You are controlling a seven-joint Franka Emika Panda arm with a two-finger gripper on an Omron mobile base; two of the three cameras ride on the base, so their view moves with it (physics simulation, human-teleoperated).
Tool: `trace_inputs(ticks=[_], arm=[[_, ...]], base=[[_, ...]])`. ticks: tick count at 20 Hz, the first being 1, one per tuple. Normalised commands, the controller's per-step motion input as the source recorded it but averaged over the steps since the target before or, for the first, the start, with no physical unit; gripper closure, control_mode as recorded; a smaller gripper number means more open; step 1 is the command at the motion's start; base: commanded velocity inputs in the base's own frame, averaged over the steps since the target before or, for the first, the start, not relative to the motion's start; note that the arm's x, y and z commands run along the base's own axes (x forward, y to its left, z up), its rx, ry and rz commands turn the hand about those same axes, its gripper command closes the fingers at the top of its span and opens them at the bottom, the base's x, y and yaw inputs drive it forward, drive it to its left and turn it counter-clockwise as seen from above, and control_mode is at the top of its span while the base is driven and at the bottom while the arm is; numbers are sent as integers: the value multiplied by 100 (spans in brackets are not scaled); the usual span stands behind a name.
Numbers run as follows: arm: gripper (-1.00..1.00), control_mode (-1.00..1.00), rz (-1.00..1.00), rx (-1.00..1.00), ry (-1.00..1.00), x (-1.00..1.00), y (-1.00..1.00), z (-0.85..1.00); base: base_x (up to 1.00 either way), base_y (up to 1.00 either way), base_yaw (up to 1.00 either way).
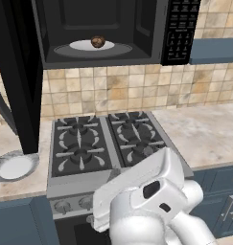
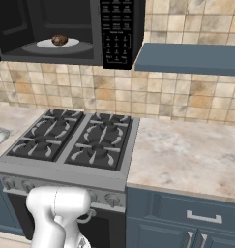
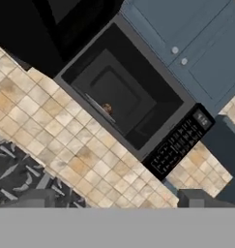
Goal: Pick the potato from the counter and place it in the microwave. Then turn on the microwave.
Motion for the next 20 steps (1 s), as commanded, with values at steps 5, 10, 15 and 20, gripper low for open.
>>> trace_inputs(ticks=[5,10,15,20], arm=[[-100,-100,-5,-16,-25,-12,33,-41],[100,-100,-7,-17,-18,0,55,-46],[100,-100,-6,-12,-13,0,39,-33],[100,-100,-3,-3,-8,0,47,-5]], base=[[0,0,0],[0,0,0],[0,0,0],[0,0,0]])
